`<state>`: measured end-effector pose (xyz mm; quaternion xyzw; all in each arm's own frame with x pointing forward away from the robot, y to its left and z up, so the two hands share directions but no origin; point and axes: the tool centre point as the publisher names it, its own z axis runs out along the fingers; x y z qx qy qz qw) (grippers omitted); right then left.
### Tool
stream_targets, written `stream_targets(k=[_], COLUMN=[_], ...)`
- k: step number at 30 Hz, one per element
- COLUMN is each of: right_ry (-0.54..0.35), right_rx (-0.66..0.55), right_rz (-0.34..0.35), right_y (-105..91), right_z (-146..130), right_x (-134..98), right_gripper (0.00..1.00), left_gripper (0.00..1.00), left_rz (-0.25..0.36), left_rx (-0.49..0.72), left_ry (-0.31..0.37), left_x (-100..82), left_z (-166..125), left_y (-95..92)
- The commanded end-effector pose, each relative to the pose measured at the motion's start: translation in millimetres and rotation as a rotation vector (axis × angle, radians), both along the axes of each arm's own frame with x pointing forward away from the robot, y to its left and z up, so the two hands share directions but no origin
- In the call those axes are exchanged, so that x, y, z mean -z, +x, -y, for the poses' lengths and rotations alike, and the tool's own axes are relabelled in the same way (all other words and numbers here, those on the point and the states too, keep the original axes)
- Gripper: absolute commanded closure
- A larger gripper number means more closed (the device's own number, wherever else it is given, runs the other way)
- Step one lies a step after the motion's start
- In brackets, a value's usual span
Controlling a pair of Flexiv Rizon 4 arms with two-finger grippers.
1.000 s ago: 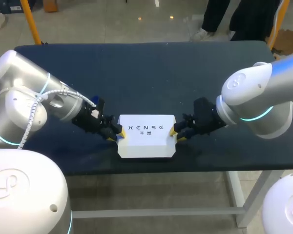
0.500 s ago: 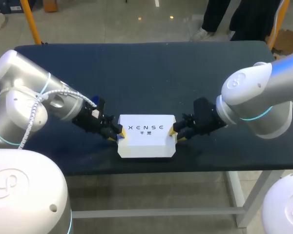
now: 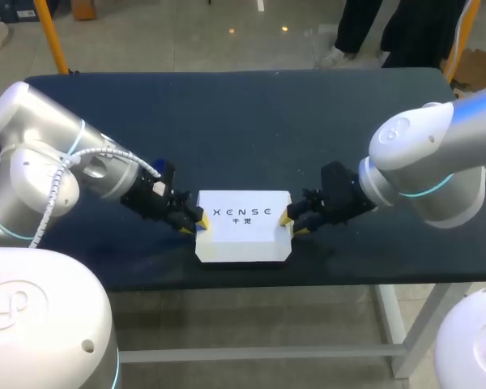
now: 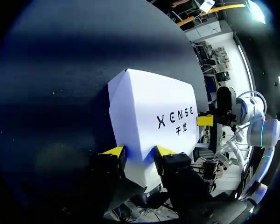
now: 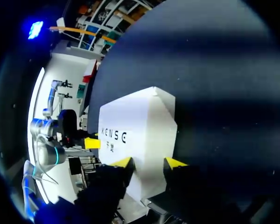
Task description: Assemble the packaging by folding the flat box into shape, placing the metal phone stand inside, and closing the box properly
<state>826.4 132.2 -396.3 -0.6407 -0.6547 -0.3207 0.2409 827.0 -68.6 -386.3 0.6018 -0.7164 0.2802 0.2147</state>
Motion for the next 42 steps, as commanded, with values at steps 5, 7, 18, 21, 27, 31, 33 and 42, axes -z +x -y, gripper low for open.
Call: stream_targets(k=[5, 7, 18, 21, 27, 31, 33, 42], right_ry=[0.04, 0.041, 0.055, 0.058, 0.064, 0.065, 0.067, 0.062], right_rx=[-0.022, -0.023, -0.031, -0.03, -0.034, -0.036, -0.039, -0.033], right_rz=[-0.012, -0.014, -0.031, -0.04, -0.059, -0.069, -0.077, -0.103], right_y=[-0.3, -0.8, -1.9, -1.2, 0.5, 0.9, 1.0, 3.1], right_z=[-6, -7, -9, -8, -6, -6, -6, -5], right_x=[4, 4, -2, -3, -6, -8, -8, -6], right_gripper=[0.53, 0.53, 0.53, 0.53, 0.52, 0.52, 0.52, 0.52], left_gripper=[0.58, 0.59, 0.61, 0.61, 0.6, 0.58, 0.58, 0.59], left_rz=[-0.022, -0.028, -0.077, -0.095, -0.115, -0.126, -0.129, -0.135], left_rx=[0.022, 0.025, 0.035, 0.039, 0.032, 0.03, 0.028, 0.02], left_ry=[-0.016, -0.019, -0.029, -0.037, -0.044, -0.043, -0.042, -0.049], left_x=[5.6, 5.2, 0.5, -0.6, -3.7, -6.6, -7.8, -11.8], left_z=[10, 11, 13, 13, 11, 11, 11, 9], left_y=[3.7, 3.3, -0.9, -2.1, -4.5, -6.1, -6.9, -10.5])
